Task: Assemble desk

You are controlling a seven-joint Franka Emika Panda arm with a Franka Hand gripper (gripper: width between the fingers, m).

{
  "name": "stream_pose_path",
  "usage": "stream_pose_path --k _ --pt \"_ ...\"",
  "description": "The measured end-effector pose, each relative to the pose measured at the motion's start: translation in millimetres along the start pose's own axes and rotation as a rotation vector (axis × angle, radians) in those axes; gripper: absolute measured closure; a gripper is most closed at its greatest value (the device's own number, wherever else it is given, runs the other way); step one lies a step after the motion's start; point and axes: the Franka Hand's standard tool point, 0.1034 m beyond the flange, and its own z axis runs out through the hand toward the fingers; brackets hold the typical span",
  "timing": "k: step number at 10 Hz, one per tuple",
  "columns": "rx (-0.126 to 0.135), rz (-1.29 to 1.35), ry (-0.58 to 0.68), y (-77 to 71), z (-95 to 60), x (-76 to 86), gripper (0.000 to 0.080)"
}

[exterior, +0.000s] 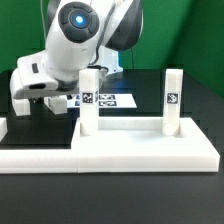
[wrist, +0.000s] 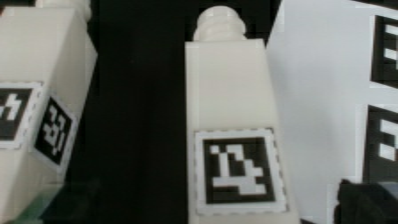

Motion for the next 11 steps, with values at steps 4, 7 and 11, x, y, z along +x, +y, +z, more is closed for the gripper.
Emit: stream_pose_path --k 4,7,11 --pt "0.0 0.0 0.0 0.2 0.7 -0.3 0.0271" --pt "0.0 0.001 0.0 0.3 0.7 -0.3 0.0467" --pt "0.0 0.001 0.0 0.3 0.7 -0.3 0.0512"
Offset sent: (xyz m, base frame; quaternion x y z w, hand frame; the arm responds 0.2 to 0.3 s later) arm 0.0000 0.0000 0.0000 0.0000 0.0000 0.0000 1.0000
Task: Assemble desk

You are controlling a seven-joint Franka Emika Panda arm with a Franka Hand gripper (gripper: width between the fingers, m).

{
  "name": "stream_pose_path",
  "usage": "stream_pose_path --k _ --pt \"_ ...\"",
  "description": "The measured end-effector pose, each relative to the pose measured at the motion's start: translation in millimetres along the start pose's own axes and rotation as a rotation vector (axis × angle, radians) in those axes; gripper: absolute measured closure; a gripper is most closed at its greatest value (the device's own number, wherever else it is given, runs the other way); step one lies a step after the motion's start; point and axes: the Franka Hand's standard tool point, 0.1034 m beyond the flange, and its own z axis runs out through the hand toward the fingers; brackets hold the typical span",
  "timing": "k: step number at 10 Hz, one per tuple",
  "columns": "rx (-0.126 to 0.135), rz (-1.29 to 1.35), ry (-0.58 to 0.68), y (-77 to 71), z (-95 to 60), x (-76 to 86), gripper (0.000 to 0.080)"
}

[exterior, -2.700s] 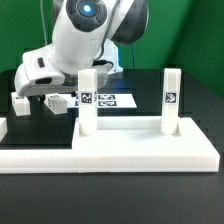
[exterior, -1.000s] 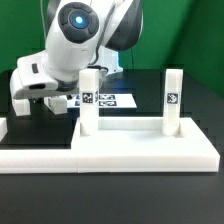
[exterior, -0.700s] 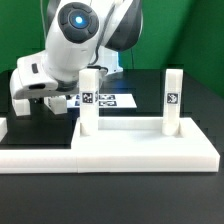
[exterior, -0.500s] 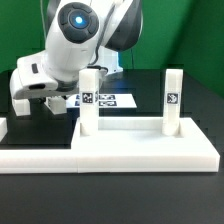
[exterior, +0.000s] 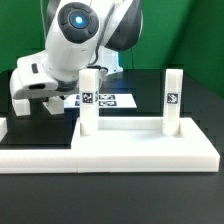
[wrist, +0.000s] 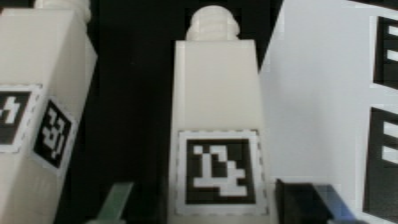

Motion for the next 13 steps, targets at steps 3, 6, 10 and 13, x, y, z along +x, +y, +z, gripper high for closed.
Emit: stream_pose_path --k 3,6,10,13 --pt "0.021 -0.019 -0.021 -2.0 -22.1 -13.3 0.0512" --pt "0.06 -0.027 0.015 -9.3 -76.4 -44.8 0.0511" --pt "0.033 -0.048 0.197 -17.6 -114.8 -48.5 0.0511" --pt "0.056 0.017 0.38 -49.7 -176.7 -47.5 0.0511"
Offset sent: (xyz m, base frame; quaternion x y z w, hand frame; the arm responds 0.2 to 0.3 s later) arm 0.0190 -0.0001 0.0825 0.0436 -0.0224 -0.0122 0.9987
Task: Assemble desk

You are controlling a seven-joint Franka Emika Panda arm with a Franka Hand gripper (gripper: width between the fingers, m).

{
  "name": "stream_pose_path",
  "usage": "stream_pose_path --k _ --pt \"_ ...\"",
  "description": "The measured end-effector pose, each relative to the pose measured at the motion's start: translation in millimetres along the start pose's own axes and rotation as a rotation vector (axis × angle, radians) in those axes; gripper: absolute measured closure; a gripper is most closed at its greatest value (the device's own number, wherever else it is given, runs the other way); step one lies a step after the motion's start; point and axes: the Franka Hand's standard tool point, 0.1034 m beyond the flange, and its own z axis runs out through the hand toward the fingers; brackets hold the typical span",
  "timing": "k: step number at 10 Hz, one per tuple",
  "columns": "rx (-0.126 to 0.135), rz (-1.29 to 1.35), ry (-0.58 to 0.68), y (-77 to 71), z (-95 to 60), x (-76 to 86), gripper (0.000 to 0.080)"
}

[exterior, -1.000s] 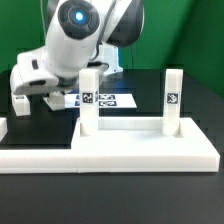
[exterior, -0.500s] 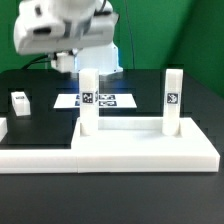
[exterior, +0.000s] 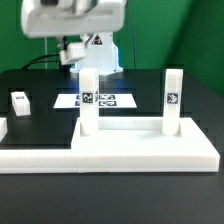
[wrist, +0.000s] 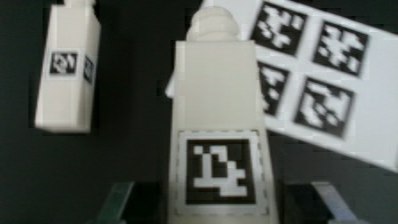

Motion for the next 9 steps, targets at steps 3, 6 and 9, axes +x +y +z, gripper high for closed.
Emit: stream_pose_path --k 3,6,9 --pt "-0.031 0.008 0.164 -6.1 -35.7 24.5 0.0511" --pt "-0.043 0.011 0.34 -5.8 -34.9 24.3 0.0511" --pt "-0.01 0.086 0.493 -37.3 -74.5 59.1 0.0511"
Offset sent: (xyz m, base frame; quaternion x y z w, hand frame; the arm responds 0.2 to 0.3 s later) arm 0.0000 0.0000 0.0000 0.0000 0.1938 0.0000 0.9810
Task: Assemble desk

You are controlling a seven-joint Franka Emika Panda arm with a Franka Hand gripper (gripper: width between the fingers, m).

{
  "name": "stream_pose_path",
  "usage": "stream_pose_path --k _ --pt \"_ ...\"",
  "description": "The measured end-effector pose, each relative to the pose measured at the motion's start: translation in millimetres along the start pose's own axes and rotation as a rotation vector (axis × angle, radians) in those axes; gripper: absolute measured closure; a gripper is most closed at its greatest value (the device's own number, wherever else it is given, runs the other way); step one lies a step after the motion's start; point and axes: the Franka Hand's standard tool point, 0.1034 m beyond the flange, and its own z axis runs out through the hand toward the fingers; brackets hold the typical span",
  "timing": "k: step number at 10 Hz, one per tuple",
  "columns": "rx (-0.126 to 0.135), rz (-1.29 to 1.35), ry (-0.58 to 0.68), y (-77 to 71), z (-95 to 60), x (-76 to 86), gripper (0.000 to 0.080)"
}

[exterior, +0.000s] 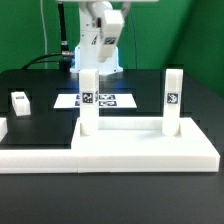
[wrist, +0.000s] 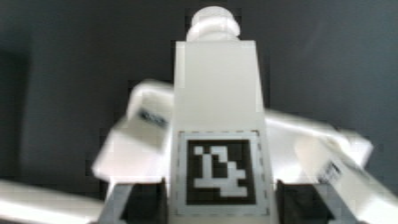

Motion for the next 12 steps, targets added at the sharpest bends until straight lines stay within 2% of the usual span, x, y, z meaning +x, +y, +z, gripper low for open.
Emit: stream_pose_path --k 1,2,3,4,6,7,8,9,10,11,12 --pt "-0.012 0.009 0.057 -2.7 -1.3 16.4 0.0509" --pt "-0.044 0.002 0.155 7.5 0.5 36.9 0.0509" --pt "-0.056 0.01 0.198 12.7 -1.8 43.0 0.0509" --pt "-0.08 -0.004 0.291 16.0 -3.6 46.5 0.0509" --pt "-0.103 -0.007 0.375 19.6 1.7 41.6 0.0509" --pt "-0.122 0.012 0.453 14.2 2.4 54.8 0.0509" --pt "-0.14 0.012 0.494 6.4 12.0 72.8 0.0509" --pt "-0.166 0.02 0.563 3.4 14.3 91.6 0.0509" --pt "-0.181 0.025 0.626 -6.5 20.7 111.4 0.0509" --pt "-0.201 0.009 0.69 -11.4 23.3 125.5 0.0509" --pt "-0.233 -0.001 0.747 -3.2 22.3 122.5 0.0509"
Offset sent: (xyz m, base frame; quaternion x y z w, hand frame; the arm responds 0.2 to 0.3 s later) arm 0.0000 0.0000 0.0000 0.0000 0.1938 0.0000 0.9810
